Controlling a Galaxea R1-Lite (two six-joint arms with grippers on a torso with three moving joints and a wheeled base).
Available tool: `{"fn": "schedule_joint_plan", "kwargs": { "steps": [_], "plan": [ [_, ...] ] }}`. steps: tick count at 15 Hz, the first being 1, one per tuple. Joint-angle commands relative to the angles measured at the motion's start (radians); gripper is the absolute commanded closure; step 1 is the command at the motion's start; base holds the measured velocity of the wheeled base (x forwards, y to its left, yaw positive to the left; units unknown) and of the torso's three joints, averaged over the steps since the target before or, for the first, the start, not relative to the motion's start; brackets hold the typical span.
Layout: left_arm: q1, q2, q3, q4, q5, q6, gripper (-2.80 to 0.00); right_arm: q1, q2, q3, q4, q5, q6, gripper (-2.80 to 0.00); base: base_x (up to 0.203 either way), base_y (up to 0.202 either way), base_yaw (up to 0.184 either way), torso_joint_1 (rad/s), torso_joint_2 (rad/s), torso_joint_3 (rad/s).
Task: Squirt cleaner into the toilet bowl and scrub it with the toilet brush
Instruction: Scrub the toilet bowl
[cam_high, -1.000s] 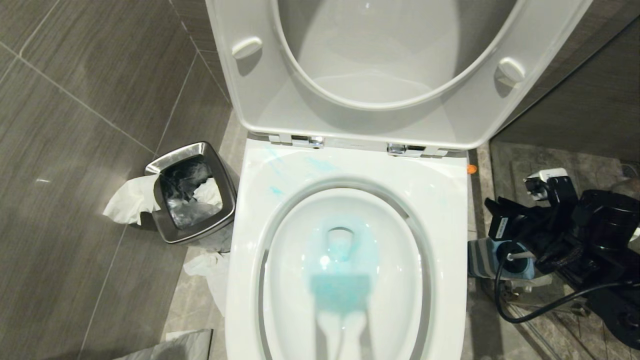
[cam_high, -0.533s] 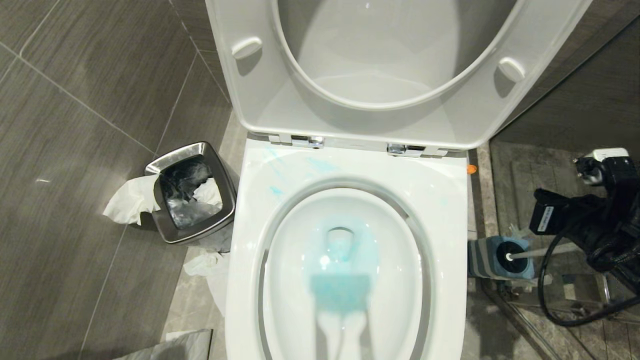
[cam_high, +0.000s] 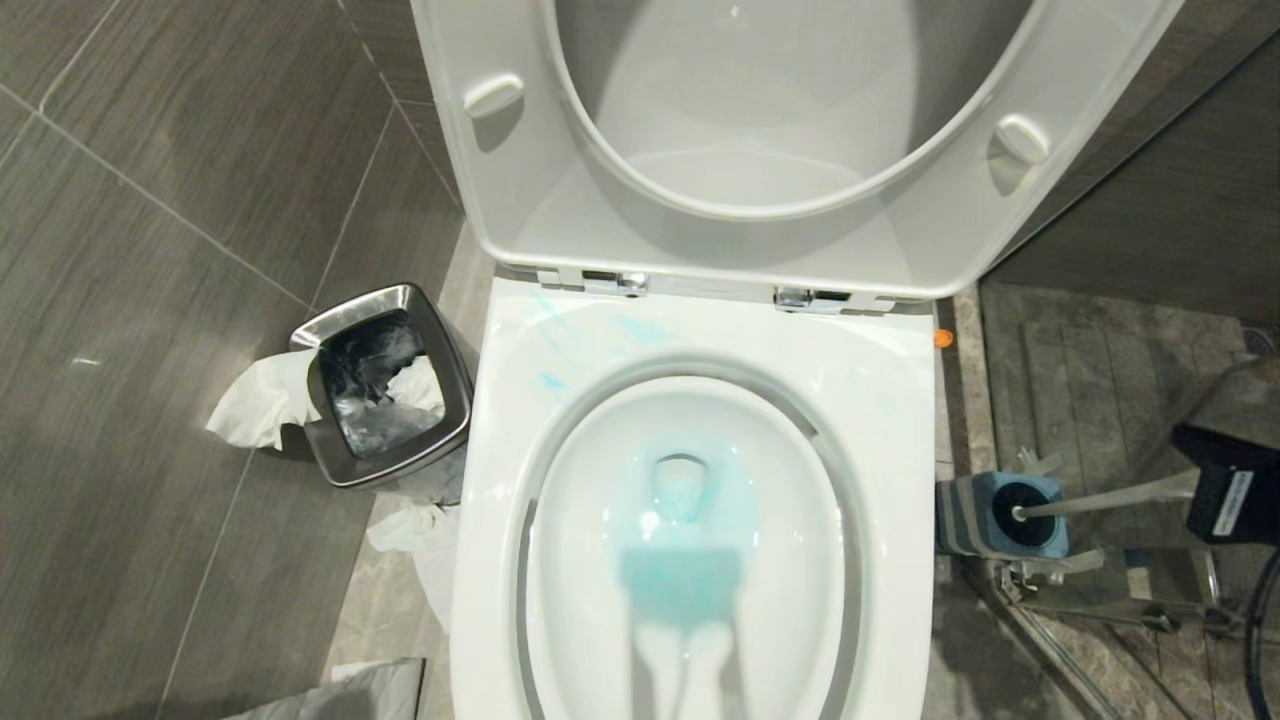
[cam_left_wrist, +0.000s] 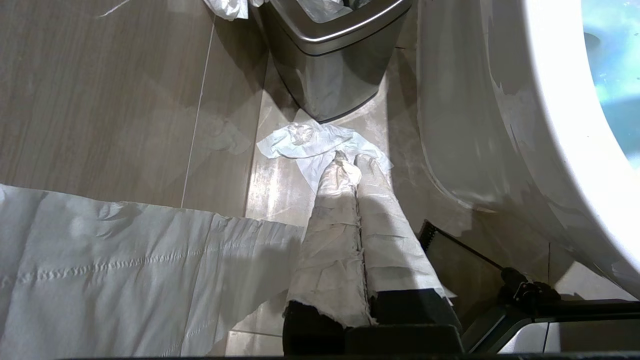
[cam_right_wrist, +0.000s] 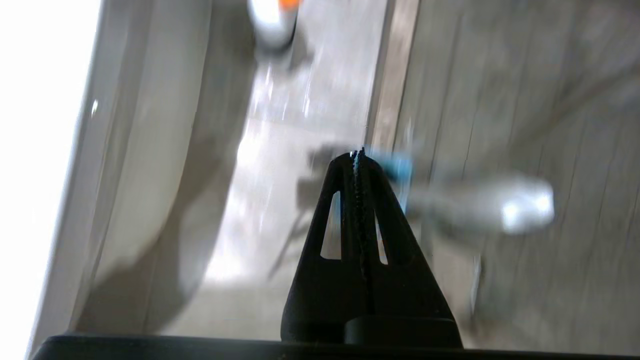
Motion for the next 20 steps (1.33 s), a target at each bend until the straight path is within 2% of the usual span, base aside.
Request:
{"fn": "schedule_joint_plan", "kwargs": {
  "steps": [1, 2, 7, 8, 10, 11, 13, 16, 17, 20],
  "plan": [
    [0.0, 0.002, 0.002, 0.001, -0.001, 0.0, 0.0, 0.006, -0.197, 0.026, 0.211, 0.028, 0.005, 0.0, 0.0, 0.0, 0.0, 0.0, 0.0, 0.0],
    [0.0, 0.002, 0.002, 0.001, 0.0, -0.001, 0.0, 0.008, -0.232, 0.059, 0.291, 0.039, 0.008, 0.0, 0.0, 0.0, 0.0, 0.0, 0.0, 0.0],
    [0.0, 0.002, 0.003, -0.001, -0.001, 0.001, 0.0, -0.004, -0.225, 0.036, 0.389, 0.06, 0.007, 0.0, 0.0, 0.0, 0.0, 0.0, 0.0, 0.0],
    [0.0, 0.002, 0.002, 0.0, -0.001, 0.0, 0.0, -0.048, -0.228, 0.052, 0.391, 0.078, 0.006, 0.0, 0.0, 0.0, 0.0, 0.0, 0.0, 0.0],
    [0.0, 0.002, 0.003, 0.001, -0.001, 0.001, 0.0, -0.188, -0.229, 0.097, 0.379, 0.187, -0.021, 0.0, 0.0, 0.0, 0.0, 0.0, 0.0, 0.0],
    [0.0, 0.002, 0.003, -0.001, -0.001, 0.0, 0.0, -0.266, -0.215, 0.137, 0.34, 0.242, -0.035, 0.0, 0.0, 0.0, 0.0, 0.0, 0.0, 0.0],
    [0.0, 0.002, 0.002, 0.001, -0.001, -0.001, 0.0, -0.364, -0.109, 0.253, 0.108, 0.328, -0.051, 0.0, 0.0, 0.0, 0.0, 0.0, 0.0, 0.0],
    [0.0, 0.002, 0.002, 0.0, 0.0, 0.0, 0.0, -0.411, 0.054, 0.463, -0.254, 0.421, -0.089, 0.0, 0.0, 0.0, 0.0, 0.0, 0.0, 0.0],
    [0.0, 0.002, 0.002, 0.001, 0.0, 0.0, 0.0, -0.418, 0.076, 0.484, -0.304, 0.439, -0.096, 0.0, 0.0, 0.0, 0.0, 0.0, 0.0, 0.0],
    [0.0, 0.002, 0.003, -0.001, -0.001, 0.001, 0.0, -0.419, 0.095, 0.485, -0.31, 0.431, -0.108, 0.0, 0.0, 0.0, 0.0, 0.0, 0.0, 0.0]
  ]
}}
